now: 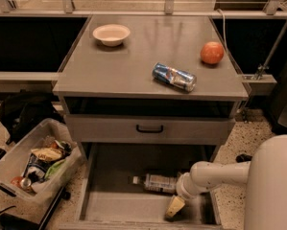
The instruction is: Pick blue plastic bottle from middle drawer and place on counter
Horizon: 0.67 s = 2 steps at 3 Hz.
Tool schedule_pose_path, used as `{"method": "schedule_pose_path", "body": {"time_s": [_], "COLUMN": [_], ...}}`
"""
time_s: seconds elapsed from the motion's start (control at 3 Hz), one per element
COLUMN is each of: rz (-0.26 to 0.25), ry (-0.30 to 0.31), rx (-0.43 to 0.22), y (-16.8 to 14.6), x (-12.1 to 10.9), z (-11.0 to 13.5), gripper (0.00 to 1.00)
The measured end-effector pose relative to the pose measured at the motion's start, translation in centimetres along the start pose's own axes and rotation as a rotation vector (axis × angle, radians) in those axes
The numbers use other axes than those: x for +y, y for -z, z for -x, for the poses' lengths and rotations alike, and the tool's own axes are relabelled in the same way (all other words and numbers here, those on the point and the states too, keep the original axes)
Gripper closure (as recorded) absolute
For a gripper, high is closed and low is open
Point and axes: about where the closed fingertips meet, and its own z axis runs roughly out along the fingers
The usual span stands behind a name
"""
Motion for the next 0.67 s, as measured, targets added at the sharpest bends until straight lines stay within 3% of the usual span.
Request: {"method": "schedule_pose_path", "body": {"time_s": [0.67], "rz": [-0.022], "ry": [0.031], "rx": [-0.004], "y": [0.7], "x": [0.6], "z": [1.1], "gripper": [0.0]}}
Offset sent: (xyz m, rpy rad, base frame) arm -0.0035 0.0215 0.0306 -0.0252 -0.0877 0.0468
